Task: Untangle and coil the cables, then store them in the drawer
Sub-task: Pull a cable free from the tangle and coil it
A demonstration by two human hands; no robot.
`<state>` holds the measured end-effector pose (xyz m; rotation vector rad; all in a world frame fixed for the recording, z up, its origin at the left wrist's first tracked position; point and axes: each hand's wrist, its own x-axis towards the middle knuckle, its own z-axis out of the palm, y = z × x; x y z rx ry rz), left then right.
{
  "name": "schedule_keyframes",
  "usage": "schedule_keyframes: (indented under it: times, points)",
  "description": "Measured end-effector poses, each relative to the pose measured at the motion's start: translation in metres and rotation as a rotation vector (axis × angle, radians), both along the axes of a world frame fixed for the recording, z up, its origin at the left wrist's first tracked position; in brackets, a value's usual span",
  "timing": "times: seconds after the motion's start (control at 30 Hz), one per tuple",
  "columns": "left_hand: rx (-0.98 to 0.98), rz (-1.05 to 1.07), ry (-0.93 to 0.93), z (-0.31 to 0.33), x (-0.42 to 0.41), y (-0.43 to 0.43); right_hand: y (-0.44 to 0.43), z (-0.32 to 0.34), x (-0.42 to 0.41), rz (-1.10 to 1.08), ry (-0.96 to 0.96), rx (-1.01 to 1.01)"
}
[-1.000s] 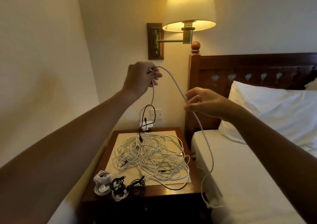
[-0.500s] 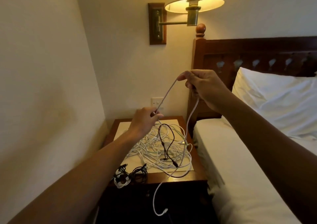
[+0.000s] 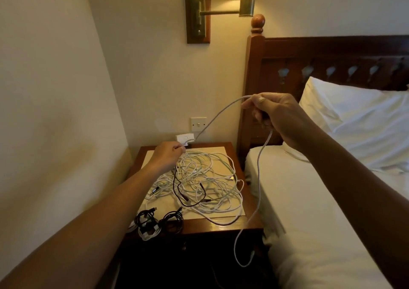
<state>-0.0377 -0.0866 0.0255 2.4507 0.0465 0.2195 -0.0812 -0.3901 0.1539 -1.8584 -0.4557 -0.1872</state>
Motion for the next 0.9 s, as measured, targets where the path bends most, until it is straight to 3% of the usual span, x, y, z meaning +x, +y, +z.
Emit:
schedule_keyframes:
  times: [0.17,0.3,0.37,0.47,0.53,0.6,0.7,0.8,0.9]
  points:
    - [-0.221,-0.098,-0.011,0.041,-0.006,0.010,-0.024,-0.019,0.009,-0.033,0.247,-0.335]
    - [-0.152,-0.180,-0.133,0.092,-0.041,0.000,-0.023,-0.031,-0.003,0.175,0.401,-0.702]
    - [-0.087,-0.279,-0.156,0.116,-0.064,-0.019,-0.008,-0.032,-0.013,0.252,0.355,-0.638]
    - [0.062,-0.374,-0.270,0.137,-0.092,-0.045,0.028,-0.025,-0.027,0.328,0.300,-0.230]
    - [0.136,-0.360,-0.384,0.144,-0.105,-0.050,0.047,-0.019,-0.037,0.396,0.342,-0.014]
    - [0.168,-0.318,-0.471,0.152,-0.116,-0.039,0.055,-0.012,-0.049,0.415,0.362,0.066]
    - [0.369,-0.293,-0.444,0.160,-0.130,-0.012,0.050,-0.002,-0.059,0.306,0.223,-0.045]
    - [0.530,-0.393,-0.113,0.162,-0.151,-0.001,0.055,0.012,-0.070,0.194,-0.008,-0.277]
    - [0.388,-0.387,-0.030,0.155,-0.164,-0.003,0.071,0.020,-0.082,0.105,-0.131,-0.459]
